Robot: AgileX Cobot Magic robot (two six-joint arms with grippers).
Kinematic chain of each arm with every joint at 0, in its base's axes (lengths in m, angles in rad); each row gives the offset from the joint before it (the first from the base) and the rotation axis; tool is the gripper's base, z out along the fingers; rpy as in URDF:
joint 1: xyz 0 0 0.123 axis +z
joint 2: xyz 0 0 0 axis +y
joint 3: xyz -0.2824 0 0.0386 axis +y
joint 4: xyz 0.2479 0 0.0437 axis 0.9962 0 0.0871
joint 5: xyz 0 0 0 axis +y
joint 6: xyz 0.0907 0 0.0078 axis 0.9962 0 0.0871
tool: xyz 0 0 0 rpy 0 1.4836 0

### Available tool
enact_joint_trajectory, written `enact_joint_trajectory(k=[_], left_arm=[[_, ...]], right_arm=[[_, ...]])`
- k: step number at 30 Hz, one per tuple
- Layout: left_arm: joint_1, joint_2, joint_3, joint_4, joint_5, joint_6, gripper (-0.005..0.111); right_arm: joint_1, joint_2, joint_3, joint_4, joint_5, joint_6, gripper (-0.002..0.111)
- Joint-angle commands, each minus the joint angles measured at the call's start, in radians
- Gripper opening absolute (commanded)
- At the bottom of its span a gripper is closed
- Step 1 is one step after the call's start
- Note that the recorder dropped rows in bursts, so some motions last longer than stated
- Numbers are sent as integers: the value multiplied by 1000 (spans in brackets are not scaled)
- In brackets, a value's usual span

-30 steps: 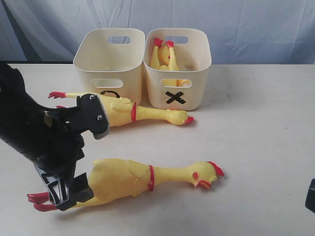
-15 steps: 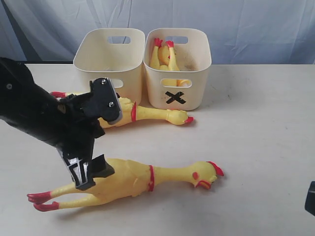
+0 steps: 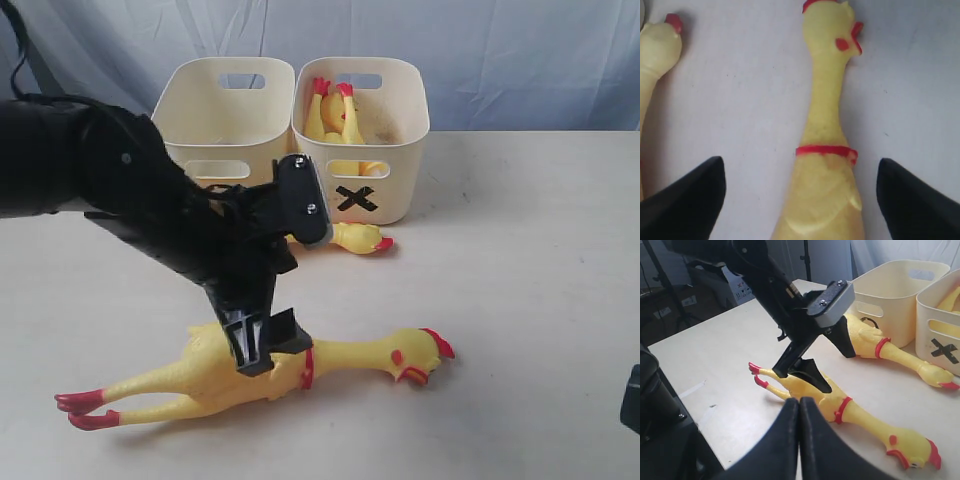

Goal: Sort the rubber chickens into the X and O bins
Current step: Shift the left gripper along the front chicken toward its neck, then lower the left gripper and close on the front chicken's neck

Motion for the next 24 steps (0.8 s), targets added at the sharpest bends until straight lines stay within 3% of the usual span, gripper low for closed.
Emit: enact_joint_trajectory(k=[1, 8, 24], left_arm=[[-28, 76, -68, -2, 4, -5, 77], [-102, 207, -140, -10, 32, -10, 77], [-105, 326, -163, -7, -12, -10, 77]], right_arm=[[-5, -6, 5, 5, -17, 2, -1], [-5, -6, 5, 5, -17, 2, -1], [-5, -6, 5, 5, -17, 2, -1]])
